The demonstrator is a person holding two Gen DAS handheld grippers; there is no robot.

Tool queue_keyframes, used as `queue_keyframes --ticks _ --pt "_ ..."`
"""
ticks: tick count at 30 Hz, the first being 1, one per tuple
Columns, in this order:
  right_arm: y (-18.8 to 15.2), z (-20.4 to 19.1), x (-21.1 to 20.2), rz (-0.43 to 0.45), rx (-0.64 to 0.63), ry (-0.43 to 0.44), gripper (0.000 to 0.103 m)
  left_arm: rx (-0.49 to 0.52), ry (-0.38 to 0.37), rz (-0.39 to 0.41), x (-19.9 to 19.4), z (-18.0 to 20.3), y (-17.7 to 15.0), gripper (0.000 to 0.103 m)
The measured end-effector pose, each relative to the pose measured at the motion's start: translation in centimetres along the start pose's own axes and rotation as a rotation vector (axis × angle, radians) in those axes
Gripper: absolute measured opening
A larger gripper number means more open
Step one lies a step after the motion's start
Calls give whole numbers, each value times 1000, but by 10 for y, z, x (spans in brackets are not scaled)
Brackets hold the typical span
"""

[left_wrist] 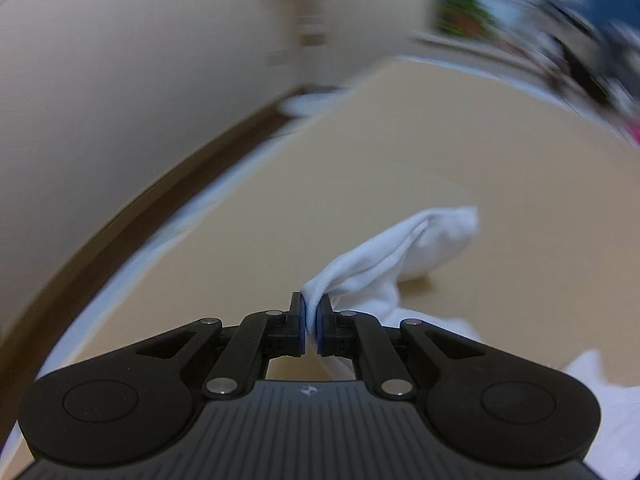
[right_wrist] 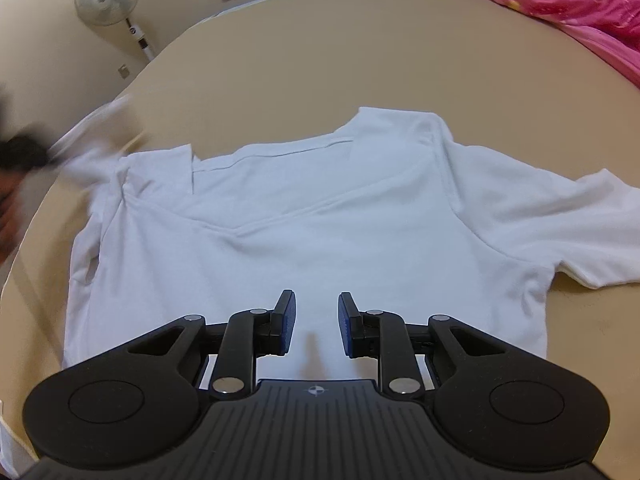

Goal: Fold small clothes

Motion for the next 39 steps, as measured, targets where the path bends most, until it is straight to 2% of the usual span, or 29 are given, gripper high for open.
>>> queue_keyframes --ticks 3,5,6,7,8,9,12,14,16,18,21,24,26,27,28,30,31,33,35,36,38,39 --pt "-3 -6 1 -5 -22 8 24 -259 29 -139 8 -130 -51 6" --pt "-4 -10 3 -8 -41 11 25 -469 43 -270 18 -195 -81 10" --pt "-6 -12 4 -13 -52 9 25 -609 20 -347 23 -223 -92 12" --pt "-8 -14 5 -20 -61 6 25 -707 -22 -381 26 -240 -99 18" --pt "-9 -16 6 -25 -68 2 25 -755 -59 -385 27 -250 -103 23" --pt "-9 -17 7 -27 -73 -1 25 -742 -75 -366 27 -256 -105 35" --pt "-11 -22 8 -30 -91 -5 29 -640 -12 -325 25 -261 -103 38" --pt "-13 -25 9 -31 -102 -13 29 -638 -66 -285 27 -264 -94 41" --pt "-14 -27 12 -34 -116 -18 30 -659 -113 -270 37 -268 -88 50" --pt "-17 -28 17 -45 -132 -29 30 -676 -101 -295 53 -273 -86 50" --pt "-19 -29 23 -62 -148 -47 30 -684 -147 -322 73 -267 -85 49" --pt "-21 -28 29 -75 -162 -59 30 -659 -145 -282 81 -269 -79 48" --pt "-23 -29 33 -86 -170 -61 30 -660 -158 -269 92 -270 -78 36" --pt "-24 -30 35 -92 -174 -61 30 -650 -159 -267 101 -268 -78 10" --pt "-26 -30 37 -103 -174 -58 30 -638 -163 -262 104 -268 -78 4" --pt "-29 -30 41 -118 -161 -45 30 -643 -113 -224 99 -276 -78 4" --pt "-29 -31 42 -120 -163 -45 31 -688 -85 -188 91 -287 -77 4" --pt "-29 -32 43 -121 -174 -49 31 -811 -80 -146 80 -307 -81 5" --pt "-27 -31 43 -121 -164 -45 32 -848 -36 -224 82 -311 -91 8" --pt "-27 -30 42 -121 -160 -43 32 -869 -55 -256 86 -312 -95 9" --pt "-26 -28 42 -121 -154 -38 32 -921 -139 -307 95 -310 -101 18" --pt "-26 -27 42 -121 -150 -36 32 -924 -149 -317 98 -307 -102 26"
Point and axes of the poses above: each gripper's, at about its wrist camera, not at the fingertips, and x roughly the way its jaws point, z to its right, y to its top, the point moved 3 cm from there along x, roughly the way its jaws point, and after that the axes turned 11 degrees about y, right-handed, at the moved point
